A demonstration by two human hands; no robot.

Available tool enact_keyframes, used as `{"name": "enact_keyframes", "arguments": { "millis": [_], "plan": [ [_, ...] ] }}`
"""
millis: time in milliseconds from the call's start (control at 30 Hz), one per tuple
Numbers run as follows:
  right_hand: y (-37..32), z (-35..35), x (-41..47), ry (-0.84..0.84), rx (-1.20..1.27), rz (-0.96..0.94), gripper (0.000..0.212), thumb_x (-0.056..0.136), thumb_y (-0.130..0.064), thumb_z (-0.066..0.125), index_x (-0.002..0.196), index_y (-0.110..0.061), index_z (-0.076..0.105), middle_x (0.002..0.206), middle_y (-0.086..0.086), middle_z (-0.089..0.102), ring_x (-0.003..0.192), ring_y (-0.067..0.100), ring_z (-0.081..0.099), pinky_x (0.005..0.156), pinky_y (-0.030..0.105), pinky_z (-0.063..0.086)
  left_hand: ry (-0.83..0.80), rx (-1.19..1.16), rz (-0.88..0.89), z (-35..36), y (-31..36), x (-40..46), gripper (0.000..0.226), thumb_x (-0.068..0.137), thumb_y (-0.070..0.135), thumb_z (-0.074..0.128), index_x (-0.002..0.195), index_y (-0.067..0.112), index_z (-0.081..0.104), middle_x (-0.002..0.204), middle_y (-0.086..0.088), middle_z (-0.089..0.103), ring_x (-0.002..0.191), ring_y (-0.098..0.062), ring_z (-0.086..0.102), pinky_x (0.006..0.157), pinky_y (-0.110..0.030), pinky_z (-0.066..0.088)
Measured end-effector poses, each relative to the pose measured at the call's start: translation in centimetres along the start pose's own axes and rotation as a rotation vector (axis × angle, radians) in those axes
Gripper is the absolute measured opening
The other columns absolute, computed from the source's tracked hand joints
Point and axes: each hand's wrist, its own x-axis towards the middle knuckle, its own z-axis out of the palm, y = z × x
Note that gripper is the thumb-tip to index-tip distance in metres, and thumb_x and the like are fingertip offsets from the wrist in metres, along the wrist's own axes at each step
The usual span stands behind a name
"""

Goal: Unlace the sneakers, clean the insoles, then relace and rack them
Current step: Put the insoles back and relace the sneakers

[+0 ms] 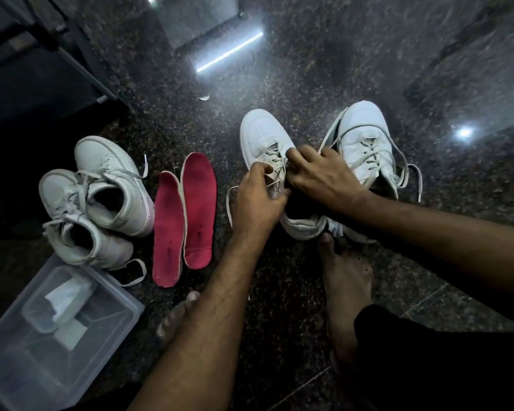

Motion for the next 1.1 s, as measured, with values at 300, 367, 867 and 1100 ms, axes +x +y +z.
{"name": "enact_keyframes", "arguments": {
  "millis": [300,367,867,1100],
  "plan": [
    [1.4,0.3,-0.1,-0.009,0.215,-0.03,0.017,0.096,-0.024,0.043,0.098,-0.012,0.056,0.109,0.013,0.052,0.086,0.029,0.055,0.056,0.037,0.042,-0.013,-0.056,-0.125,-1.1,-0.2,0.2,0.019,0.076,0.033,0.084,0.08,0.02,0.071,0.074,0.007,0.069,0.067,-0.005,0.061,0.063,-0.021,0.043],
    [1.7,0.2,-0.8,-0.035,0.425,0.029,0.019,0.101,-0.025,0.042,0.112,-0.012,0.051,0.116,0.014,0.048,0.089,0.03,0.053,0.067,0.037,0.043,-0.011,-0.02,-0.132,-0.8,-0.1,0.0,0.026,0.078,0.037,0.082,0.073,0.019,0.065,0.068,0.007,0.066,0.064,-0.007,0.059,0.061,-0.026,0.043],
    [1.4,0.7,-2.6,0.035,0.71,0.219,0.031,0.099,-0.029,0.05,0.127,-0.018,0.045,0.123,0.008,0.041,0.076,0.03,0.055,0.057,0.041,0.048,0.066,-0.626,-0.216,-1.1,-0.7,1.6,0.024,0.098,0.03,0.059,0.076,0.026,0.049,0.073,0.0,0.07,0.068,-0.016,0.065,0.064,-0.037,0.054],
    [2.1,1.9,-2.3,0.078,0.907,0.292,0.045,0.089,-0.028,0.067,0.128,-0.014,0.048,0.109,0.001,0.06,0.083,0.015,0.058,0.071,0.029,0.045,0.132,-1.028,-0.259,-0.3,0.9,0.4,0.018,0.108,0.017,0.042,0.09,0.016,0.046,0.101,-0.026,0.071,0.091,-0.033,0.068,0.081,-0.04,0.055]
  ]
}}
